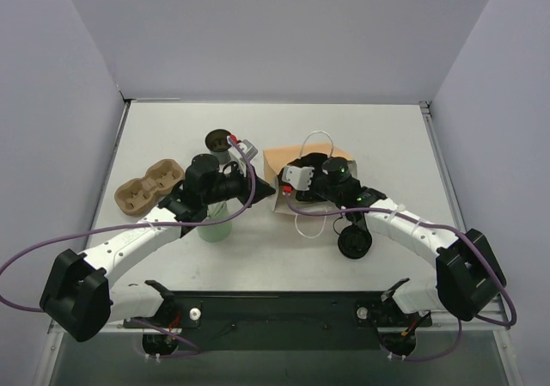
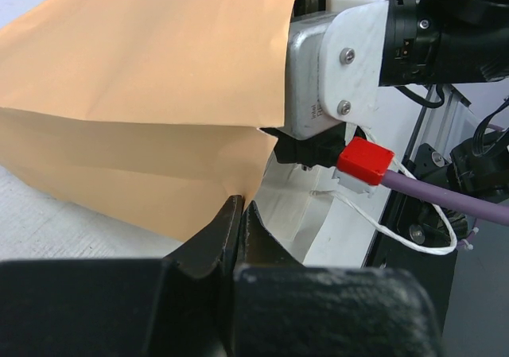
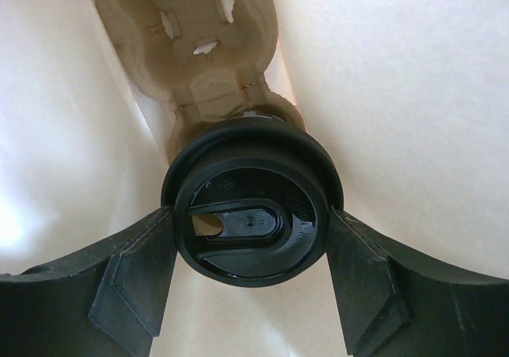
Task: Pack the takeout coffee
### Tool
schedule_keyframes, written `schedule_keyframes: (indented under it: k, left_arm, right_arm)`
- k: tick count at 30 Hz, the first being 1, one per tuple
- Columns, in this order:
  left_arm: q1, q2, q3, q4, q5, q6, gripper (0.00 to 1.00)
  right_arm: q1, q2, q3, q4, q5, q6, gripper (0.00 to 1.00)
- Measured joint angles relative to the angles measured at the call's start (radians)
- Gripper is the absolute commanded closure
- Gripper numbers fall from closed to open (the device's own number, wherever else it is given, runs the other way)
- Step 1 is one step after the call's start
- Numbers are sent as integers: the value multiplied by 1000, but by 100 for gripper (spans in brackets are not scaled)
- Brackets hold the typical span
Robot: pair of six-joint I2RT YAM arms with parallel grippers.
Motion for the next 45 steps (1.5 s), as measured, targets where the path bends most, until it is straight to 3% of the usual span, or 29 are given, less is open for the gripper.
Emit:
schedule_keyframes:
  k: [28,45]
  left_arm:
    - [4,0,-17,17,0,-50,100]
    - [34,5,-49,71,0,-113,100]
  right_arm:
    - [-26,113,15,85,-31,-9,62]
    - [-45,186,11,205,-52,-9,55]
